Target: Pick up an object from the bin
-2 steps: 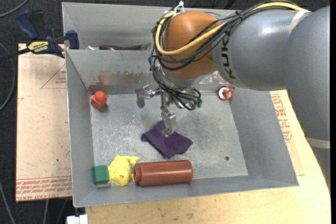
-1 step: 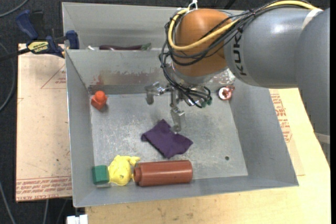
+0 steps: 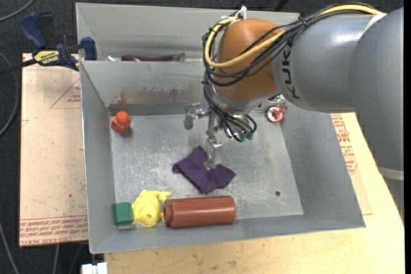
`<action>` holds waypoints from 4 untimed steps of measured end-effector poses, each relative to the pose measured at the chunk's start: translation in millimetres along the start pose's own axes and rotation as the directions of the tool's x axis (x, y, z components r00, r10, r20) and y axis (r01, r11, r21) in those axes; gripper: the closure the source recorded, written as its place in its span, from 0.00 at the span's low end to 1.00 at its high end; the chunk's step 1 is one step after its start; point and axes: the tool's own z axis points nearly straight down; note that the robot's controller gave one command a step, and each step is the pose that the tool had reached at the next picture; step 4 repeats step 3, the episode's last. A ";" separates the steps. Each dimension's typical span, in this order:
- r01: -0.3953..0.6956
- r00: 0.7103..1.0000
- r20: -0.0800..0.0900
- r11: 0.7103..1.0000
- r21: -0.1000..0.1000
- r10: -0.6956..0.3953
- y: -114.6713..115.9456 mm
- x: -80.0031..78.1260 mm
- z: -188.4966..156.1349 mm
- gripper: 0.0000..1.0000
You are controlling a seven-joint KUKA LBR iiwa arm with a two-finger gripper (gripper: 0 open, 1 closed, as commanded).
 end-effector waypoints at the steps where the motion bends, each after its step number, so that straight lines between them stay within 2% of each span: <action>1: -0.012 1.000 0.000 1.000 0.000 0.012 0.2 2.3 3.3 0.00; 2: 0.166 0.986 -0.003 0.986 0.000 -0.166 13.5 -4.5 0.5 0.00; 3: 0.439 0.899 0.001 0.899 0.000 -0.439 -15.9 17.7 50.4 1.00; 4: 0.439 0.899 0.001 0.899 0.000 -0.439 -15.9 17.7 50.4 1.00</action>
Offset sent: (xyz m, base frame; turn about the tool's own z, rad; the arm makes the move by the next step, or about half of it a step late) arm 0.0088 0.0366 0.0160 -0.3432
